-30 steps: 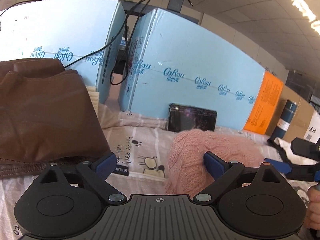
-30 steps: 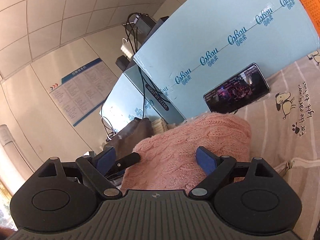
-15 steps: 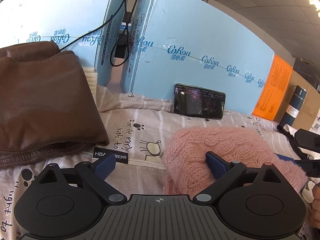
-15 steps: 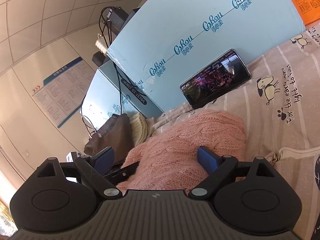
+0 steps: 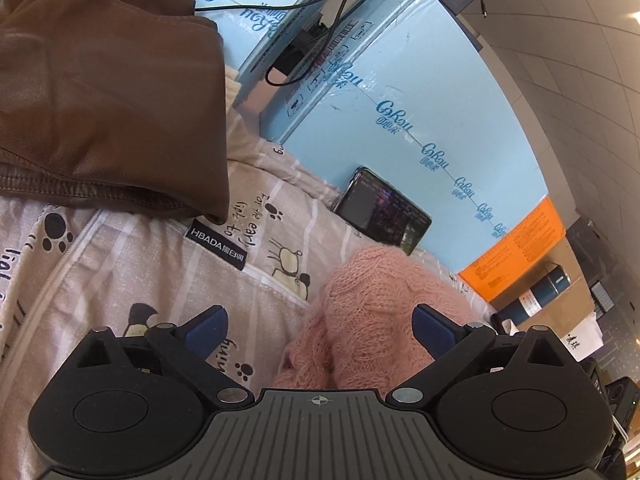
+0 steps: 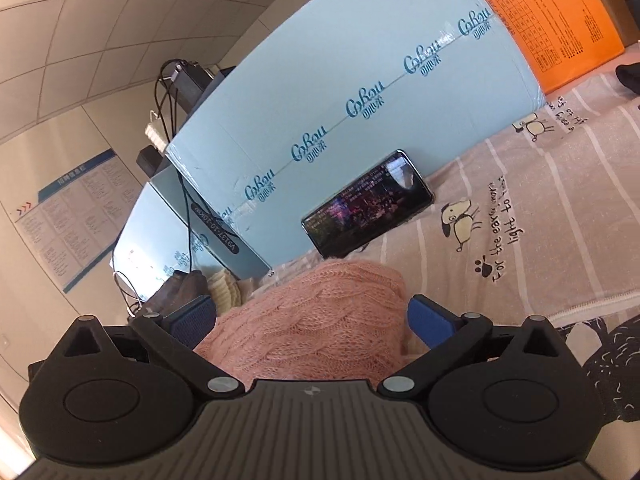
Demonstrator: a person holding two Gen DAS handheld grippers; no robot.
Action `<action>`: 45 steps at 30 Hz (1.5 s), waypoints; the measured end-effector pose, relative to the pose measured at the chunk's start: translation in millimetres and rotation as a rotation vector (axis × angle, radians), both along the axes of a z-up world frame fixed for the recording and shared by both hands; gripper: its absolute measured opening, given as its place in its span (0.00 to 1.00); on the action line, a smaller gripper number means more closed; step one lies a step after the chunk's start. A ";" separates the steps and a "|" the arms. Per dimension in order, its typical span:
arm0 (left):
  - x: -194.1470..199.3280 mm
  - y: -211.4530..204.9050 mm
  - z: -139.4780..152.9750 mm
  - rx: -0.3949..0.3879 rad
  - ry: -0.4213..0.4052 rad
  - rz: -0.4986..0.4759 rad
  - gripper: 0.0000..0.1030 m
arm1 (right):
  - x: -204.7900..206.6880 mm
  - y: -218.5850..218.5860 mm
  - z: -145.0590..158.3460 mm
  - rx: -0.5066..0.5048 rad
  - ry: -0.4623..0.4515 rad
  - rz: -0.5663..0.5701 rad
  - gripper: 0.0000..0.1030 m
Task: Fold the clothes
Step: 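Grasp the folded sweater bundle with both grippers and lift it, then carry the folded sweater with both grippers to the brown clothes stack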
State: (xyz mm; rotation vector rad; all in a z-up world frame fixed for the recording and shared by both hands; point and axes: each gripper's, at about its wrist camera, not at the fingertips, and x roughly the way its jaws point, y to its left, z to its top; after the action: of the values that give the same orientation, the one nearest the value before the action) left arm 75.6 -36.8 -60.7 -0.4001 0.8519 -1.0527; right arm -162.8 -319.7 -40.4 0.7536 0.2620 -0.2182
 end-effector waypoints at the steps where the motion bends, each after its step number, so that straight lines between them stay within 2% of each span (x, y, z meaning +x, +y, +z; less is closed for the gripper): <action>1: -0.1 -0.6 -2.0 0.000 0.020 -0.005 0.97 | 3.0 -0.4 -3.5 0.009 0.034 0.004 1.00; 4: -0.2 -2.5 -8.0 0.000 0.082 -0.021 0.97 | 8.2 0.5 -9.9 0.040 0.064 0.046 1.00; 6: -2.9 -8.2 -10.7 -0.002 0.093 -0.057 0.97 | 9.6 2.7 -11.1 0.042 0.067 0.062 1.00; 13: -24.3 -32.4 -13.0 -0.006 -0.017 -0.157 1.00 | 14.4 10.5 -15.4 0.050 0.076 0.115 1.00; 17: -28.6 -35.3 -13.1 -0.019 -0.060 -0.150 0.98 | 17.1 14.9 -17.8 0.055 0.081 0.146 0.90; 18: -29.2 -35.0 -12.6 -0.018 -0.074 -0.145 0.95 | 17.8 16.1 -18.4 0.056 0.082 0.153 0.88; 20: -31.0 -33.1 -10.9 -0.015 -0.114 -0.135 0.85 | 17.3 18.0 -17.7 0.035 0.071 0.155 0.77; 22: -32.6 -31.3 -9.1 -0.012 -0.153 -0.128 0.69 | 16.9 22.0 -16.2 -0.018 0.062 0.148 0.70; 26: -34.6 -25.1 -3.3 -0.035 -0.193 -0.119 0.59 | 16.5 28.5 -13.0 -0.081 0.038 0.149 0.62; 31: -33.7 2.7 17.2 -0.147 -0.262 -0.042 0.56 | 18.6 45.6 5.2 -0.106 0.007 0.138 0.59; 35: -31.6 34.0 50.1 -0.242 -0.372 0.059 0.56 | 29.1 71.7 41.5 -0.154 -0.090 0.176 0.59; 41: -11.2 76.8 107.3 -0.327 -0.557 0.195 0.56 | 76.7 96.8 106.1 -0.191 -0.241 0.249 0.59; 43: 1.7 89.4 117.1 -0.368 -0.580 0.257 0.57 | 99.3 107.2 119.1 -0.194 -0.278 0.270 0.59; 45: 17.3 98.7 115.5 -0.397 -0.566 0.333 0.57 | 124.0 118.0 128.7 -0.190 -0.306 0.288 0.59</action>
State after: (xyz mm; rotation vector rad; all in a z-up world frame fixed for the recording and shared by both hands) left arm 92.8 61.9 54.8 -0.5210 0.0609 -0.9489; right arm -38.8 -201.7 88.3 0.5438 0.0559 0.1440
